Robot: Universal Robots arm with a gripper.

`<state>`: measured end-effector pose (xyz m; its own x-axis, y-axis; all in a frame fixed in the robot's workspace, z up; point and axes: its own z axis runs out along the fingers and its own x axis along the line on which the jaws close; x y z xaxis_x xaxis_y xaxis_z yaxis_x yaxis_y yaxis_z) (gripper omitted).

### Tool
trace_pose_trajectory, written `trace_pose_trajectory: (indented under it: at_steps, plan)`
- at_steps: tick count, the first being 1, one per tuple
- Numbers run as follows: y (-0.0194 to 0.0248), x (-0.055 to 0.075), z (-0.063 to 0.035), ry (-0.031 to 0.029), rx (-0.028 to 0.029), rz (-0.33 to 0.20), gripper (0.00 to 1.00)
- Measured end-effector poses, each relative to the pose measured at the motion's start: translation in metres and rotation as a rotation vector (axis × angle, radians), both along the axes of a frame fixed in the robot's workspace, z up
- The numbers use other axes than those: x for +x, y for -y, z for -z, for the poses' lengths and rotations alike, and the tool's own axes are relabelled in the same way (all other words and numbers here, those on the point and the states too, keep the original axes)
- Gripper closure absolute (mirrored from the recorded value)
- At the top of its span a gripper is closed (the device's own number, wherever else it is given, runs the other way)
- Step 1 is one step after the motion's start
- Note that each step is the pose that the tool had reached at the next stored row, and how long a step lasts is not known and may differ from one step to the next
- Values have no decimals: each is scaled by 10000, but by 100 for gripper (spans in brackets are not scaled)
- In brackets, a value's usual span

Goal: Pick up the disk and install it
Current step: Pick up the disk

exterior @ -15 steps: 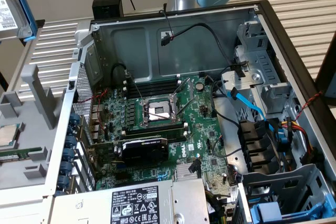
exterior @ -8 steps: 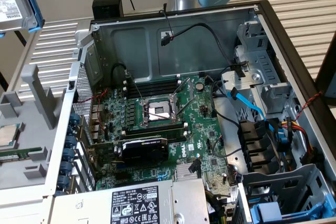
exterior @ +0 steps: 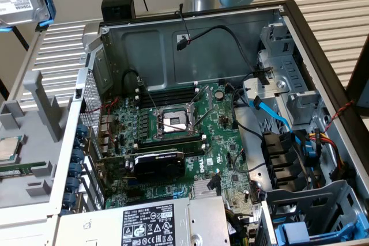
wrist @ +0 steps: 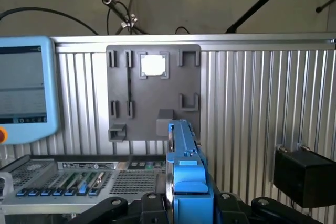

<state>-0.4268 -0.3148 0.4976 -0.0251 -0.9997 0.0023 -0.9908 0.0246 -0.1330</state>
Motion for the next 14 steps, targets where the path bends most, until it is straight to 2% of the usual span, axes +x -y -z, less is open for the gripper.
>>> trace_pose_trajectory:
  at_steps: [10,14]
  plan:
    - [129,340,-219,-13,2,-14,63]
    - [204,486,-292,-28,3,-13,63]
